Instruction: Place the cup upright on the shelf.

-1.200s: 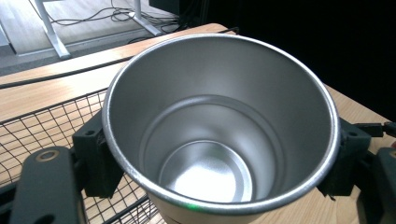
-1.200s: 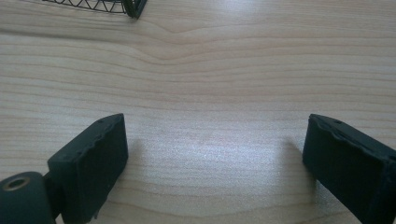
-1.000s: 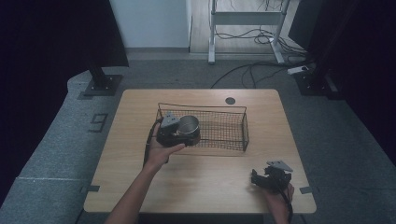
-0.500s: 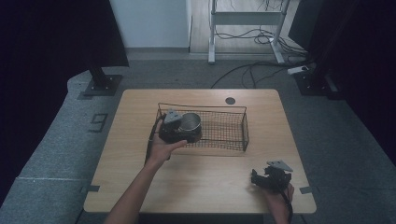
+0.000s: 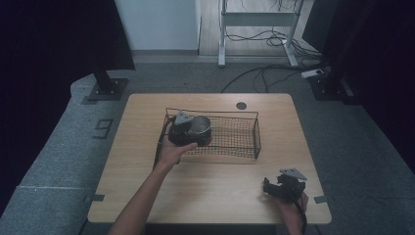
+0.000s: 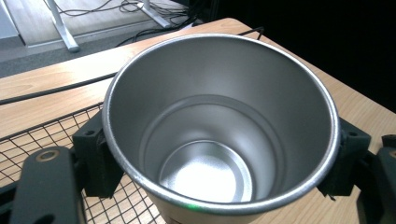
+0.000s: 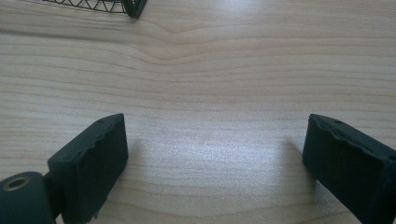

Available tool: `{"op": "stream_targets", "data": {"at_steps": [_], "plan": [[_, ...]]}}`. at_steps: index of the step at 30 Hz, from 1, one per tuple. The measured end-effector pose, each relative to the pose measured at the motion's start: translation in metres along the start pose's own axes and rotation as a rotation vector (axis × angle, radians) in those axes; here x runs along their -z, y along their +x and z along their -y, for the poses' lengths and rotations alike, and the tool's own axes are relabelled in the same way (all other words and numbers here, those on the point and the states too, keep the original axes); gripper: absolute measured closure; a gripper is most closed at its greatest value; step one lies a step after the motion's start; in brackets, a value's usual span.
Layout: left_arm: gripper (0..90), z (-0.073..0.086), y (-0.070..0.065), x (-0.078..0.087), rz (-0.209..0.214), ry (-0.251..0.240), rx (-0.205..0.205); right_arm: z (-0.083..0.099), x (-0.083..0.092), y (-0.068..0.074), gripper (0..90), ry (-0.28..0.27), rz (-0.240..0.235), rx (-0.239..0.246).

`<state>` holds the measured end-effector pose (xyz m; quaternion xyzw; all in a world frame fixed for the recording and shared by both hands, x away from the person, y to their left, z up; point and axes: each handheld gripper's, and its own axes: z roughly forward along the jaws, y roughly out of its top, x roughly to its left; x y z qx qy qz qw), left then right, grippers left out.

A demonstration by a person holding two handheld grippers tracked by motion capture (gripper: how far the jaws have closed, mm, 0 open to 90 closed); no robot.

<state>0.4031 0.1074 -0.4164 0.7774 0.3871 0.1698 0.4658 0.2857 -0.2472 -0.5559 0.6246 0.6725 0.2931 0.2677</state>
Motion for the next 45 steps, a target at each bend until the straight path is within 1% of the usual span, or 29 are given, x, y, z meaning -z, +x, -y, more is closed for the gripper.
{"op": "stream_targets", "data": {"at_steps": [4,8,11,15,19,21,25,30,33,38,39,45], "plan": [[19.2,-0.001,0.003,-0.006,0.009,0.005,0.016,0.0,0.0,0.0,6.7,-0.001,0.0,-0.001],[19.2,-0.001,0.008,-0.011,-0.001,0.013,0.029,0.0,0.0,0.0,6.7,-0.001,-0.001,-0.001],[19.2,-0.002,0.009,-0.013,-0.012,0.006,0.031,0.0,0.0,0.0,6.6,-0.001,-0.001,-0.001],[19.2,-0.003,0.009,-0.017,-0.011,0.001,0.025,0.0,0.0,0.0,6.6,-0.001,-0.001,-0.001],[19.2,-0.005,0.01,-0.021,-0.01,0.011,0.027,0.0,0.0,0.0,6.6,-0.001,-0.001,-0.001],[19.2,-0.005,0.012,-0.024,-0.011,0.019,0.035,0.0,0.0,0.0,6.7,-0.001,-0.001,-0.001],[19.2,-0.003,0.013,-0.031,-0.027,0.038,0.029,0.0,0.0,0.0,6.7,-0.001,-0.001,-0.001],[19.2,-0.001,0.017,-0.039,-0.039,0.052,0.043,0.0,0.0,0.0,6.7,-0.001,-0.001,-0.001],[19.2,0.001,0.019,-0.044,-0.048,0.063,0.044,0.0,0.0,0.0,6.7,-0.001,0.0,-0.001],[19.2,0.003,0.023,-0.05,-0.058,0.078,0.057,0.0,0.0,0.0,6.7,-0.001,-0.001,-0.001],[19.2,0.004,0.025,-0.053,-0.062,0.083,0.066,0.0,0.0,0.0,6.7,-0.001,-0.001,-0.001],[19.2,0.01,0.029,-0.06,-0.053,0.095,0.09,0.0,0.0,0.0,6.7,-0.001,0.0,-0.001]]}}
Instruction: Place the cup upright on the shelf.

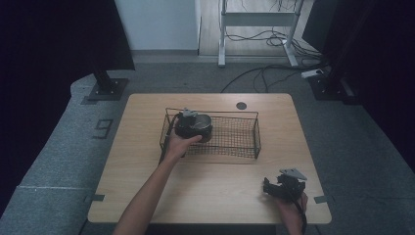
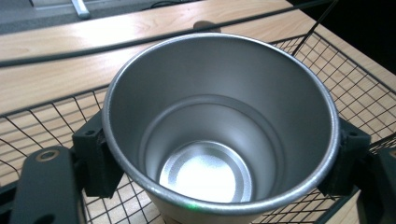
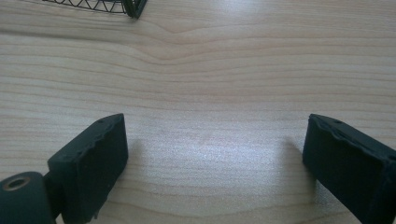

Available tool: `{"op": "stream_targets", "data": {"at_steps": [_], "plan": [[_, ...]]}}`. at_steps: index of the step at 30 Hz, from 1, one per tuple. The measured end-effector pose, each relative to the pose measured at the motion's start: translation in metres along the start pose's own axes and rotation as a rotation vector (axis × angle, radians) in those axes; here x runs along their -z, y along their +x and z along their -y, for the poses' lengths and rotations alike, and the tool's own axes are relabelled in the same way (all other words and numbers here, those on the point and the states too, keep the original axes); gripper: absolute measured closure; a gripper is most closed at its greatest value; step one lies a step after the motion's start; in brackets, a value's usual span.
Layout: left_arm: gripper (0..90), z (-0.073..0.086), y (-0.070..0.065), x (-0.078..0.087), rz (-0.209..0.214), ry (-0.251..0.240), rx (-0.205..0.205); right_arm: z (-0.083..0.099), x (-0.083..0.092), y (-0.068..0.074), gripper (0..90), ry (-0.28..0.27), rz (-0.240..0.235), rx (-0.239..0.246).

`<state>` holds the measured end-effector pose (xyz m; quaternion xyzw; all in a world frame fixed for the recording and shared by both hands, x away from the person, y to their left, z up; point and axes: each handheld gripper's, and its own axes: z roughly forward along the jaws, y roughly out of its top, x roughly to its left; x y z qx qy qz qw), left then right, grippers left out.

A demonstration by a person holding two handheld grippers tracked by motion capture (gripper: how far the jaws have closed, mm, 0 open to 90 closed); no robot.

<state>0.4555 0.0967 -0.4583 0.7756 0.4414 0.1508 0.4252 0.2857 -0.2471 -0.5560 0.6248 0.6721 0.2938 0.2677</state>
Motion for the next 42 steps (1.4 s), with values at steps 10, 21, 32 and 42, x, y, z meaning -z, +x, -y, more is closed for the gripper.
{"op": "stream_targets", "data": {"at_steps": [10,21,32,42], "plan": [[19.2,0.005,0.004,-0.01,-0.021,0.028,0.017,0.0,0.0,0.0,6.7,0.0,0.0,0.0],[19.1,0.013,0.009,-0.022,-0.031,0.079,0.047,0.0,0.0,0.0,6.7,0.0,0.0,0.0],[18.9,0.018,0.007,-0.031,-0.032,0.14,0.025,0.0,0.0,0.0,6.7,0.0,0.0,0.0],[18.3,0.017,0.009,-0.032,-0.036,0.162,0.048,0.0,0.0,0.0,6.7,0.0,0.0,0.0]]}}
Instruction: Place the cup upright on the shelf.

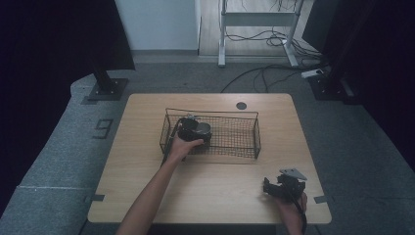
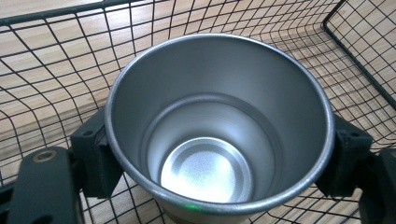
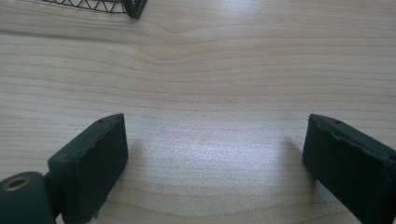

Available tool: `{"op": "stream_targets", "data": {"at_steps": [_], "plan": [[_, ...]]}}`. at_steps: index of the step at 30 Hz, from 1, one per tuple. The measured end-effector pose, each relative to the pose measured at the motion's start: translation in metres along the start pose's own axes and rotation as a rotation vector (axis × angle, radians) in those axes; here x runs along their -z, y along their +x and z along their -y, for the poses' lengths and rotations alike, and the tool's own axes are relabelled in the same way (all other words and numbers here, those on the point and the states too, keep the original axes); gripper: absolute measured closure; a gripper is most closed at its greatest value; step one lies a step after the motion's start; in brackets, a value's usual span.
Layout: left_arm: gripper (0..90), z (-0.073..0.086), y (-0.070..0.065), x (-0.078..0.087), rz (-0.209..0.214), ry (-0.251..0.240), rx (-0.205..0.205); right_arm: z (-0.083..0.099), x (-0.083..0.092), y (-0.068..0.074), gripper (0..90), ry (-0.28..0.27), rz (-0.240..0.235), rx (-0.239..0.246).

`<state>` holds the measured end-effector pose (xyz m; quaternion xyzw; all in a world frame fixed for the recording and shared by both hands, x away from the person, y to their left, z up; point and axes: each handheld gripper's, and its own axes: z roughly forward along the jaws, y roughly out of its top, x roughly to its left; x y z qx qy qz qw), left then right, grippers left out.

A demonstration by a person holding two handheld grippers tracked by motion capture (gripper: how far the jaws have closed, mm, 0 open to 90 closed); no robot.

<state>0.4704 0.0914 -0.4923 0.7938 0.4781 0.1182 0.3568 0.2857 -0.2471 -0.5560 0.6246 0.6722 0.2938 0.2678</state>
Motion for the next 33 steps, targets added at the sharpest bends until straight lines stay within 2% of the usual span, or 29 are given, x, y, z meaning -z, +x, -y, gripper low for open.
{"op": "stream_targets", "data": {"at_steps": [7,10,17,19,28,31,32,33], "plan": [[14.6,0.0,0.0,0.0,-0.001,0.009,0.009,0.0,0.0,0.0,6.7,0.0,0.0,0.0],[12.8,-0.001,-0.001,0.002,-0.02,0.005,0.003,0.0,0.0,0.0,6.7,0.0,0.0,0.0],[9.7,-0.001,-0.001,0.004,-0.01,0.002,-0.001,0.0,0.0,0.0,6.7,0.0,0.0,0.0],[8.9,-0.001,-0.004,0.007,-0.013,-0.012,-0.005,0.0,0.0,0.0,6.7,0.0,0.0,0.0],[8.8,-0.004,-0.008,0.029,-0.012,-0.074,-0.035,0.0,0.0,0.0,6.7,0.0,0.0,0.0],[8.8,-0.004,-0.008,0.046,0.003,-0.107,-0.049,0.0,0.0,0.0,6.7,0.0,0.0,0.0],[8.8,-0.004,-0.008,0.046,0.003,-0.107,-0.049,0.0,0.0,0.0,6.7,0.0,0.0,0.0],[8.8,-0.004,-0.009,0.054,0.013,-0.117,-0.058,0.0,0.0,0.0,6.7,0.0,0.0,0.0]]}}
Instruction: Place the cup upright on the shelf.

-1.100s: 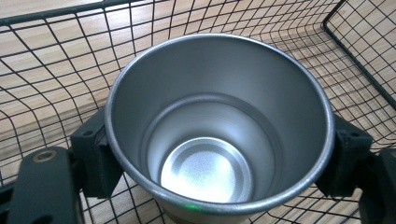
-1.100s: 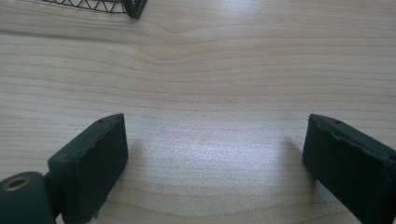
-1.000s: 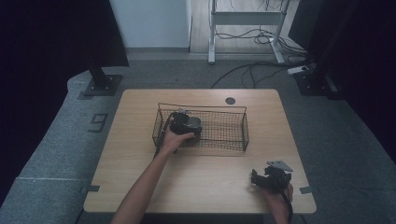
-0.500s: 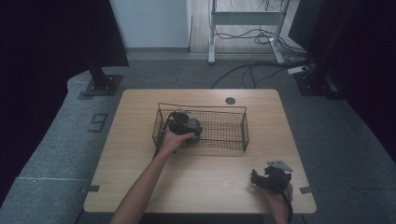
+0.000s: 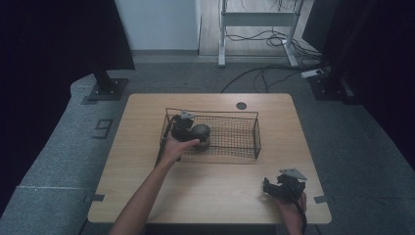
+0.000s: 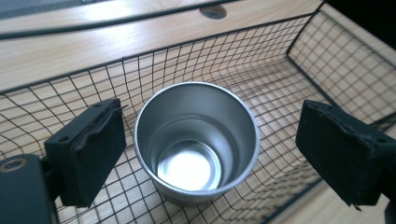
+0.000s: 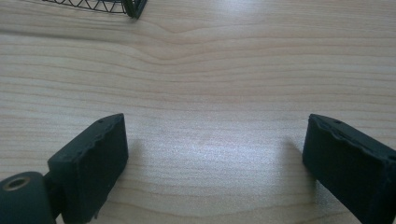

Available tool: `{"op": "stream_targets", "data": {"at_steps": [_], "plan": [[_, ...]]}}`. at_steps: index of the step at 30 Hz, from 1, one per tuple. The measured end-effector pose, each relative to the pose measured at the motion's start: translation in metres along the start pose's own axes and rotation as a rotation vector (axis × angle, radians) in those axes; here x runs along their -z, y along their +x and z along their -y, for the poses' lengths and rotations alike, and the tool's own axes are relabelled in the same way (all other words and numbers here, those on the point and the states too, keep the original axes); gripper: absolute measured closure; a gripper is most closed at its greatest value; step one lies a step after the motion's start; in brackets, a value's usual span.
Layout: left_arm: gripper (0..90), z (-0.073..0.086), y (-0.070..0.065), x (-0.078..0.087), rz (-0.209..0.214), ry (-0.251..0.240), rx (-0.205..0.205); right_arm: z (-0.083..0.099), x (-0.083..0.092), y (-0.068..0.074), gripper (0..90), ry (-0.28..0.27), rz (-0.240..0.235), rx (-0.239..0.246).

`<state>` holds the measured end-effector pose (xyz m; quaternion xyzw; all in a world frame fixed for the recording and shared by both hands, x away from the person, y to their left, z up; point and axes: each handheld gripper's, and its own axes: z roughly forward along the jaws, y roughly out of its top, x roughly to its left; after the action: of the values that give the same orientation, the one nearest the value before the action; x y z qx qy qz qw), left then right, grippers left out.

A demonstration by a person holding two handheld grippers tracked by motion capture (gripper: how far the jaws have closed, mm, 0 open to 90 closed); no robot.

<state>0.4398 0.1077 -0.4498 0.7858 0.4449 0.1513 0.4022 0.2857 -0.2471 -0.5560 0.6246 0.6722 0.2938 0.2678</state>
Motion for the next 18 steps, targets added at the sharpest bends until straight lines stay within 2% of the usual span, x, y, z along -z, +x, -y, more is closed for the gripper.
{"op": "stream_targets", "data": {"at_steps": [7,15,18], "plan": [[9.9,0.002,0.001,0.02,0.012,-0.025,-0.018,0.0,0.0,0.0,6.7,0.0,0.0,-0.001],[11.3,0.022,-0.001,0.041,0.051,-0.053,-0.013,0.0,0.0,0.0,6.7,0.001,0.0,0.001],[11.4,0.026,-0.004,0.043,0.07,-0.045,-0.028,0.0,0.0,0.0,6.7,0.001,0.0,-0.002]]}}
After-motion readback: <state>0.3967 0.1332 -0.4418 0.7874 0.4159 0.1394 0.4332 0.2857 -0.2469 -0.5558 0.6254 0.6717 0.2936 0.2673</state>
